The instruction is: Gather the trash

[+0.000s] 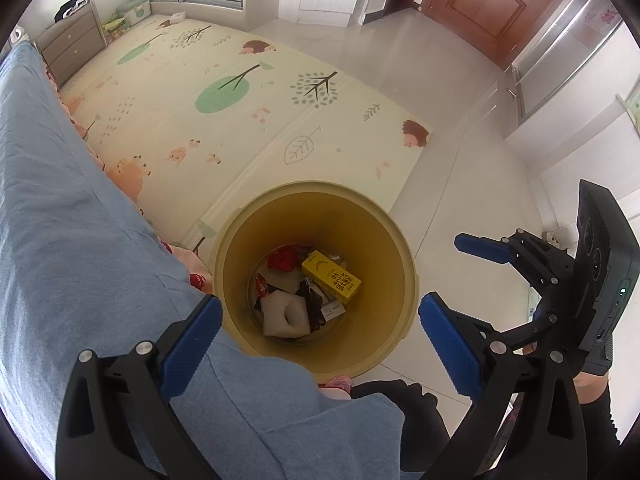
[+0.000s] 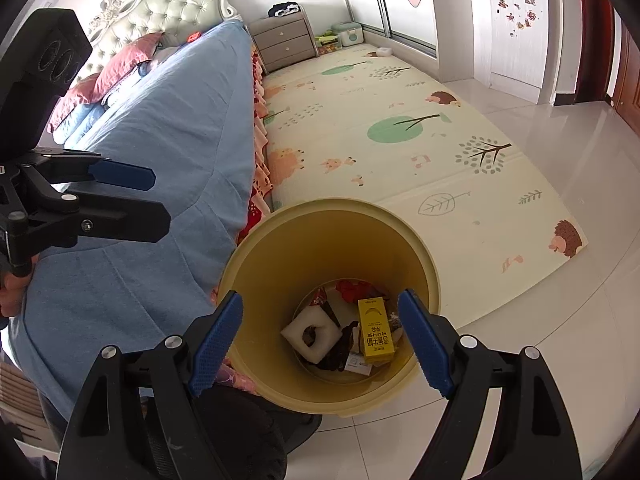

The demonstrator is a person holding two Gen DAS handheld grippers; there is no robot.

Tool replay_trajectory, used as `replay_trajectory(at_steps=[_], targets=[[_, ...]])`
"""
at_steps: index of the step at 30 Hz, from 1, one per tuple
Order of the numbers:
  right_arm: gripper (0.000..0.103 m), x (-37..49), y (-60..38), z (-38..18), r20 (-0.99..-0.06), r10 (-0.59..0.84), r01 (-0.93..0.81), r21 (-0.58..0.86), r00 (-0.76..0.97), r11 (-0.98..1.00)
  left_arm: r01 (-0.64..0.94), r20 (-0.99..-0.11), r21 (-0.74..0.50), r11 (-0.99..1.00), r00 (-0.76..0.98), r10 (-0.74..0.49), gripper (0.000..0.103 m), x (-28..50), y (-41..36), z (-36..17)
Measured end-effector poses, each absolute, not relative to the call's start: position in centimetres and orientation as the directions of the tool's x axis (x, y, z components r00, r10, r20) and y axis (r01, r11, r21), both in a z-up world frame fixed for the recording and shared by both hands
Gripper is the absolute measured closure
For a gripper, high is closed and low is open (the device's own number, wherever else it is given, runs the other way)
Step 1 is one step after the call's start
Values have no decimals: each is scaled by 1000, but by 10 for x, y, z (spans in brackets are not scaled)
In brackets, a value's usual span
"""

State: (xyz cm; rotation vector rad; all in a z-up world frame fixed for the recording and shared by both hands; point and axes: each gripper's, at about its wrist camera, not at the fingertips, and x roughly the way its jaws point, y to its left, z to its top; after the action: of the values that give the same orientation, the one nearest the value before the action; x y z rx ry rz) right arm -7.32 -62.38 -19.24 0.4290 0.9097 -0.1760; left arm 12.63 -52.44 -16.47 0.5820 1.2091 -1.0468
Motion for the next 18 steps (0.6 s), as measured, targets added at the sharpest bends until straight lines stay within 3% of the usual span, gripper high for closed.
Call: replay_trajectory(at_steps=[18], targets=[[25,-71,-602,-151,-783,-43,322,205,621,924,890,-897,-136,436,77,-436,4,114,-506,-144]])
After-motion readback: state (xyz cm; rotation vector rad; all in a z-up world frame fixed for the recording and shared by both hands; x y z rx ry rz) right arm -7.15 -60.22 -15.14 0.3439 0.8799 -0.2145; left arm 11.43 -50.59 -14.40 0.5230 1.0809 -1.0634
